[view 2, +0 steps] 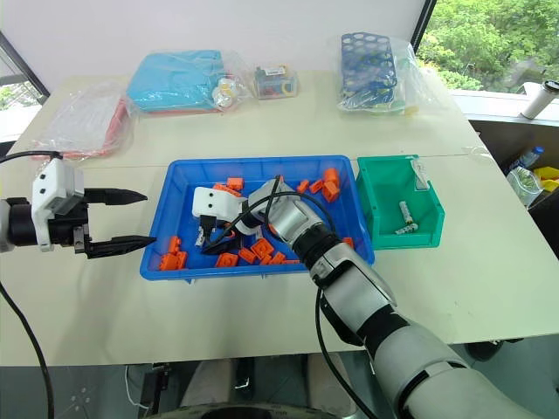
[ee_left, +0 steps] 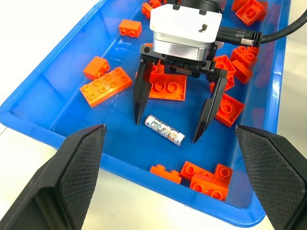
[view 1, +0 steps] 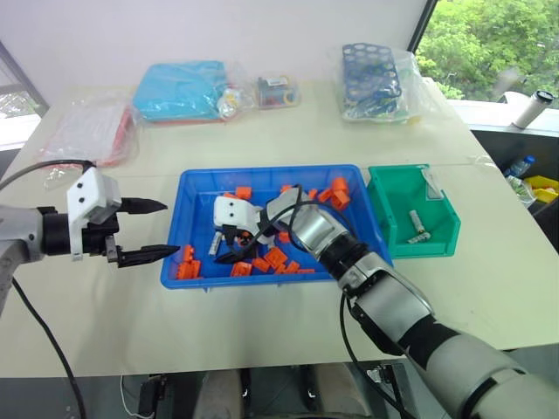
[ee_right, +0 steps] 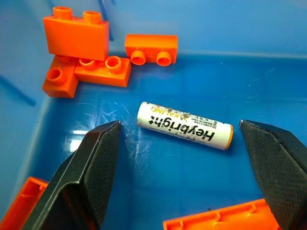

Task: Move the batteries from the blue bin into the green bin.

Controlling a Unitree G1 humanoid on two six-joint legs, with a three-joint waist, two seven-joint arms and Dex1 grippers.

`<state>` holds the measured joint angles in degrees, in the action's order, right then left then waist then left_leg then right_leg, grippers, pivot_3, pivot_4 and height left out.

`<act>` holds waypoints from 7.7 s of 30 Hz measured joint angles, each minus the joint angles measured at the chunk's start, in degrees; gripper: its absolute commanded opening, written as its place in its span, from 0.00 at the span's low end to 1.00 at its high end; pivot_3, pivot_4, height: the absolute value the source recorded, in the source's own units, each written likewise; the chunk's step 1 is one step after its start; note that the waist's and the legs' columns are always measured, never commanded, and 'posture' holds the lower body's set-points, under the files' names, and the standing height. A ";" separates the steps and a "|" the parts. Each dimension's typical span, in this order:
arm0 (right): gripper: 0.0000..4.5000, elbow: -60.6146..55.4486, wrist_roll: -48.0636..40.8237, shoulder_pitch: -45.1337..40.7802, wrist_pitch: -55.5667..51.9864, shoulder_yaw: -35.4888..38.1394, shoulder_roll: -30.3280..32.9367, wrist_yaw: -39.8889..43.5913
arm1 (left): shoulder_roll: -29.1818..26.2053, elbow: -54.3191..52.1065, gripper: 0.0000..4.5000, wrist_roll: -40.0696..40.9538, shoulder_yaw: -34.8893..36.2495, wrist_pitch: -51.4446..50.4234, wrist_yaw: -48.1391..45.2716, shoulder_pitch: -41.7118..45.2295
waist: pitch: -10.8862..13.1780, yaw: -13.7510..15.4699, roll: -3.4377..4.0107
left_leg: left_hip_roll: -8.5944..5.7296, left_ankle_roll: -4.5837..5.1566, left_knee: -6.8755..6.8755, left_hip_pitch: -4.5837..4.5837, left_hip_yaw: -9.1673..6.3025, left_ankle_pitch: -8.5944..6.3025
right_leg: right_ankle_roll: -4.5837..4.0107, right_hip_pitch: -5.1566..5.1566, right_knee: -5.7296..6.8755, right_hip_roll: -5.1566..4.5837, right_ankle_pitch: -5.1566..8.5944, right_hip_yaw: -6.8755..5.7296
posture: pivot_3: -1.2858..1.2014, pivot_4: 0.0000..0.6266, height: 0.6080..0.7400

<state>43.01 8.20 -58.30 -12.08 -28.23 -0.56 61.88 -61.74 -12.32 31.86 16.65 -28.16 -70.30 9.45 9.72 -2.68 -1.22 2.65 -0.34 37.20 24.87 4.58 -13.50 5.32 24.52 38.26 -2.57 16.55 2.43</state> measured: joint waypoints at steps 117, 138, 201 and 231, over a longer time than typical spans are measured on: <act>0.53 -36.51 -10.49 11.38 -32.11 0.10 24.17 -8.03 | 10.73 -6.11 1.00 1.16 -7.91 -3.31 9.08 7.95 | -0.03 1.80 -0.03 | -0.13 0.04 0.12 -0.10 -0.02 0.00 | 0.01 -0.15 -0.02 0.03 0.00 0.08 | 0.52 0.24 1.00; 0.53 -31.02 -8.38 4.24 -39.01 -1.09 19.52 -10.47 | 11.82 -3.79 1.00 -0.14 -9.38 -1.62 8.34 9.80 | -0.03 1.59 -0.03 | -0.14 0.04 0.09 -0.10 -0.01 0.00 | 0.01 -0.13 -0.02 0.04 0.00 0.08 | 0.52 0.24 1.00; 0.62 -49.02 -22.43 11.47 -33.23 22.18 52.68 0.19 | 15.65 2.53 1.00 -1.35 -15.93 -0.07 3.79 18.49 | -0.01 0.11 -0.02 | -0.14 0.06 0.00 -0.13 -0.04 -0.01 | 0.02 -0.12 -0.09 0.15 0.01 0.17 | 0.52 0.24 1.00; 0.33 -9.57 -3.29 4.96 9.12 2.10 33.18 13.76 | 13.20 -6.05 1.00 0.06 -12.36 -2.78 8.01 12.40 | -0.01 1.68 -0.03 | -0.13 0.07 0.26 0.03 -0.03 -0.01 | 0.11 -0.11 -0.03 0.02 -0.05 0.11 | 0.52 0.24 1.00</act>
<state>33.44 4.91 -53.34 -2.97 -26.14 32.63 75.64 -48.54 -18.37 31.92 4.29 -30.94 -62.28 21.84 9.71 -1.00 -1.25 2.52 -0.28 37.47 24.89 4.55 -13.51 5.44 24.41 38.23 -2.55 16.50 2.54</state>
